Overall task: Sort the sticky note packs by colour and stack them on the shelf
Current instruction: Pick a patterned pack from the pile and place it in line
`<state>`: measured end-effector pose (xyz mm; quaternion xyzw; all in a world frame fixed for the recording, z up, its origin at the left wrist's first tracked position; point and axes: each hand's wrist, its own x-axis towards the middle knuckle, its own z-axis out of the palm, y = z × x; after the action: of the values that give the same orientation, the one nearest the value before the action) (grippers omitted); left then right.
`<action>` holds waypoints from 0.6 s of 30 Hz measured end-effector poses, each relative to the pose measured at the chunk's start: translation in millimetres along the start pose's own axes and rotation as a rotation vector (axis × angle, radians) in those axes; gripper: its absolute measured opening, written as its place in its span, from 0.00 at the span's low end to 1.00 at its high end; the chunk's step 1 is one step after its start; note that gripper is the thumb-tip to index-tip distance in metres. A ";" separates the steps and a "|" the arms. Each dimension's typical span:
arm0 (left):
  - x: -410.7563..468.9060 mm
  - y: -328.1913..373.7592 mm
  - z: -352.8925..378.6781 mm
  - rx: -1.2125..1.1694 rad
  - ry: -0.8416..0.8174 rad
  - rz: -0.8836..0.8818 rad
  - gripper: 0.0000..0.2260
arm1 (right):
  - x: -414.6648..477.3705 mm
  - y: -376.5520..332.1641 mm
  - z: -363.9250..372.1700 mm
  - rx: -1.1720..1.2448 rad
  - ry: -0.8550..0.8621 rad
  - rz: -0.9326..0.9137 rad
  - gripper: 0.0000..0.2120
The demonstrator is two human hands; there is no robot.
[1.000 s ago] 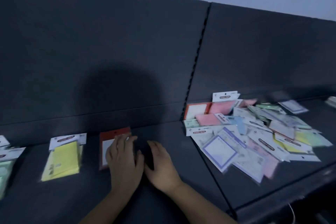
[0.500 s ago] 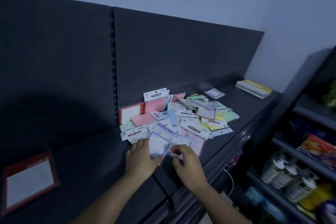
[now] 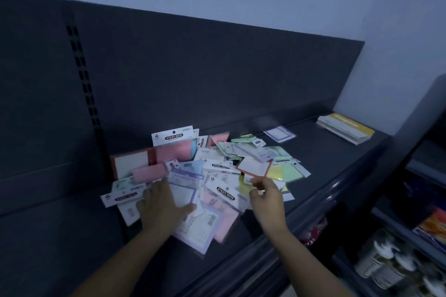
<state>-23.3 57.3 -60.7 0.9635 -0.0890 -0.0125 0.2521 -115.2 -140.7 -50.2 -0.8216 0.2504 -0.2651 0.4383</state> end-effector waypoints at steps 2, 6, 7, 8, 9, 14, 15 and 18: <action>5.7 12.8 6.0 -0.031 0.032 -0.021 0.48 | 28.1 13.6 -11.8 -0.042 0.041 0.040 0.11; 11.3 40.0 14.3 -0.044 0.047 -0.079 0.55 | 83.6 36.9 -21.8 -0.238 -0.032 0.051 0.13; 12.7 45.7 16.4 -0.080 0.053 -0.085 0.55 | 95.8 39.7 -21.9 -0.278 -0.054 0.039 0.12; 14.0 50.2 18.4 -0.145 0.061 -0.088 0.54 | 106.3 40.2 -22.1 -0.304 -0.067 0.025 0.11; 15.3 53.9 20.2 -0.228 0.073 -0.091 0.53 | 116.8 41.5 -21.4 -0.324 -0.076 0.005 0.10; 20.9 61.4 20.2 -0.574 0.101 -0.183 0.36 | 154.2 42.1 -15.0 -0.510 -0.146 -0.047 0.06; 23.2 61.3 18.5 -0.661 0.090 -0.202 0.29 | 158.8 41.7 -13.6 -0.544 -0.146 -0.064 0.03; 28.0 61.0 15.6 -0.883 0.083 -0.207 0.11 | 164.7 39.4 -11.3 -0.685 -0.102 -0.196 0.05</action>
<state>-6.9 -7.6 -43.9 0.7673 0.0317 -0.0357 0.6394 -8.8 -272.7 -42.8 -0.9530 0.2228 -0.1653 0.1218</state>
